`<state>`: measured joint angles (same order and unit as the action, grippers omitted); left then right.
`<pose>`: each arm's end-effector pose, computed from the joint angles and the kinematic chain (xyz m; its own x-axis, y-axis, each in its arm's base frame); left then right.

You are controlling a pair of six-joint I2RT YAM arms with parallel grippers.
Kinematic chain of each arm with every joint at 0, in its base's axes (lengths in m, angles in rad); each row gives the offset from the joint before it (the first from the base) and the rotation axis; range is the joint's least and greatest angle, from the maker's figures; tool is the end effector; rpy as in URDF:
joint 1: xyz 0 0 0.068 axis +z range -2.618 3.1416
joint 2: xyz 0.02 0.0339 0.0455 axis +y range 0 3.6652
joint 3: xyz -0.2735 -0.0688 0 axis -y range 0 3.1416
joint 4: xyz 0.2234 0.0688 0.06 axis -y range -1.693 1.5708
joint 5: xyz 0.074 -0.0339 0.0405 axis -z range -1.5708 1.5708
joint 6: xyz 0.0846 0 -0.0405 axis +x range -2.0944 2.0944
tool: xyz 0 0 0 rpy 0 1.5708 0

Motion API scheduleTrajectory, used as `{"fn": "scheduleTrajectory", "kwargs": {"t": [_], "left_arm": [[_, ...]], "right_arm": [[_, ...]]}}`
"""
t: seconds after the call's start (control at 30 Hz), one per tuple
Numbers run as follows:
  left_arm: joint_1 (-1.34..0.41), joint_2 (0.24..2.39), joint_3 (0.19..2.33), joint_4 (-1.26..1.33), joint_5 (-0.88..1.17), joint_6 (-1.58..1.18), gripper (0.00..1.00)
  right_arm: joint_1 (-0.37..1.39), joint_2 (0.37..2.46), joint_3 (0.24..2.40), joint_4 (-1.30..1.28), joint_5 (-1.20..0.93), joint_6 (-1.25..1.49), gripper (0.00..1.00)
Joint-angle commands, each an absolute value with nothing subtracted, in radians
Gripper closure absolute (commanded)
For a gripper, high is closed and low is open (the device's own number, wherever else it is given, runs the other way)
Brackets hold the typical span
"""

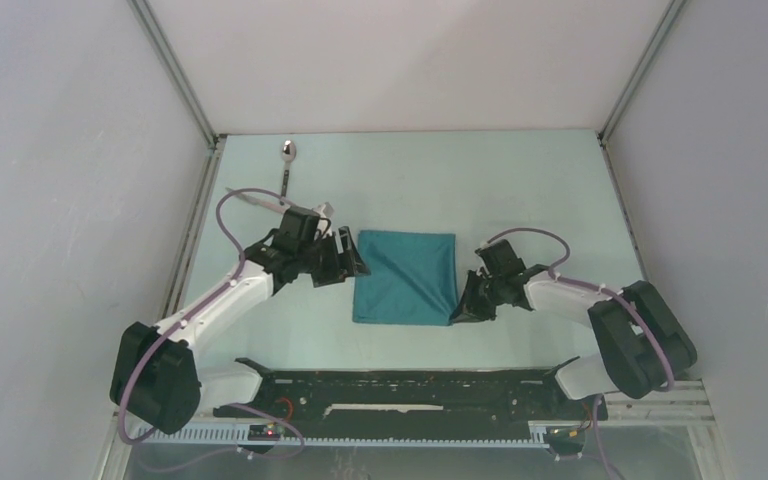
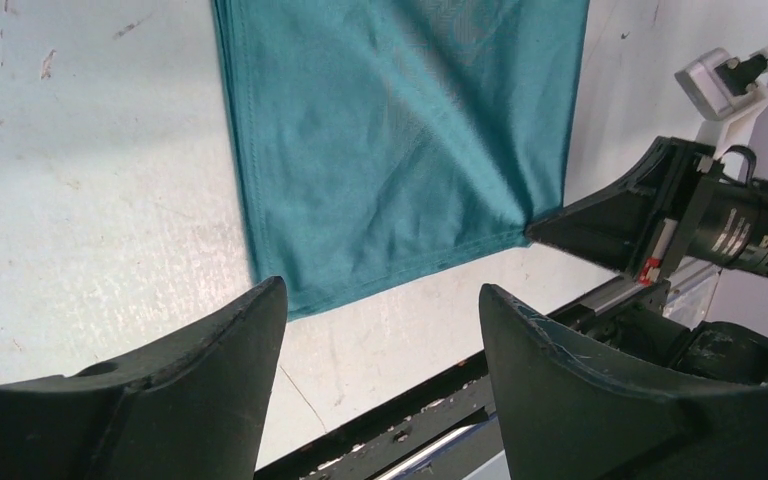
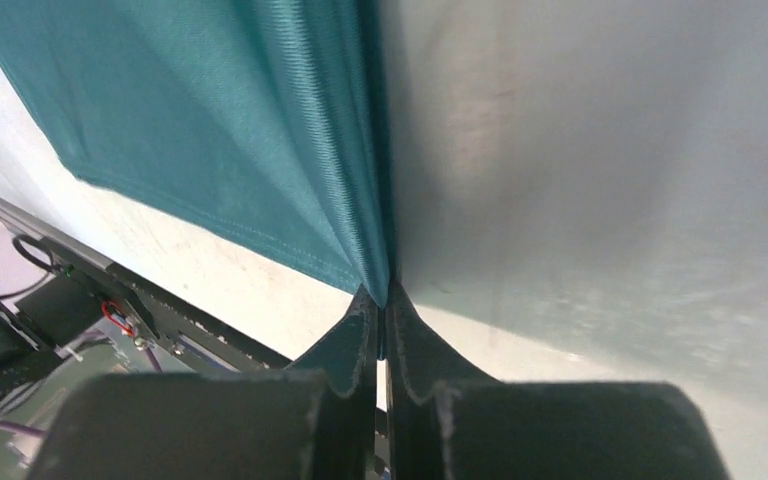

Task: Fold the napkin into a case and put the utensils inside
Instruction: Move the lower triangle-folded napkin to the center of the board.

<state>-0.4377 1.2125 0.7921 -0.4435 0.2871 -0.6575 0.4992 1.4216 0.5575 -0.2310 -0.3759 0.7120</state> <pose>0.2193 -0.1291 0.2153 -0.8954 -0.2281 -0.3825 0.0327 0.8228 -0.5674 0.1958 0.1421 0.1173 -0.9782 0.1588 -0.1335 0.0611 0.8354 0.5463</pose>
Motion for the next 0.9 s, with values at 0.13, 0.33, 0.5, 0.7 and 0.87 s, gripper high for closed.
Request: {"fn": "scheduleTrajectory", "kwargs": {"t": [0.13,0.33,0.5,0.7,0.87], "left_arm": [[-0.43,1.231,0.84,-0.418,0.298,-0.646,0.23],[-0.428,1.284,0.86,-0.367,0.371,-0.673,0.23],[-0.428,1.329,0.851,-0.3,0.44,-0.717,0.23],[-0.428,1.364,0.836,-0.249,0.503,-0.746,0.23],[-0.425,1.385,0.84,-0.26,0.539,-0.726,0.23]], "right_arm": [[0.207,1.433,0.583,-0.4,-0.422,0.53,0.96],[0.05,1.534,0.721,-0.478,-0.411,0.451,0.96],[-0.077,1.697,0.863,-0.521,-0.392,0.357,0.96],[-0.156,1.762,0.92,-0.519,-0.357,0.324,0.89],[-0.133,1.677,0.946,-0.547,-0.109,0.315,0.6]]}}
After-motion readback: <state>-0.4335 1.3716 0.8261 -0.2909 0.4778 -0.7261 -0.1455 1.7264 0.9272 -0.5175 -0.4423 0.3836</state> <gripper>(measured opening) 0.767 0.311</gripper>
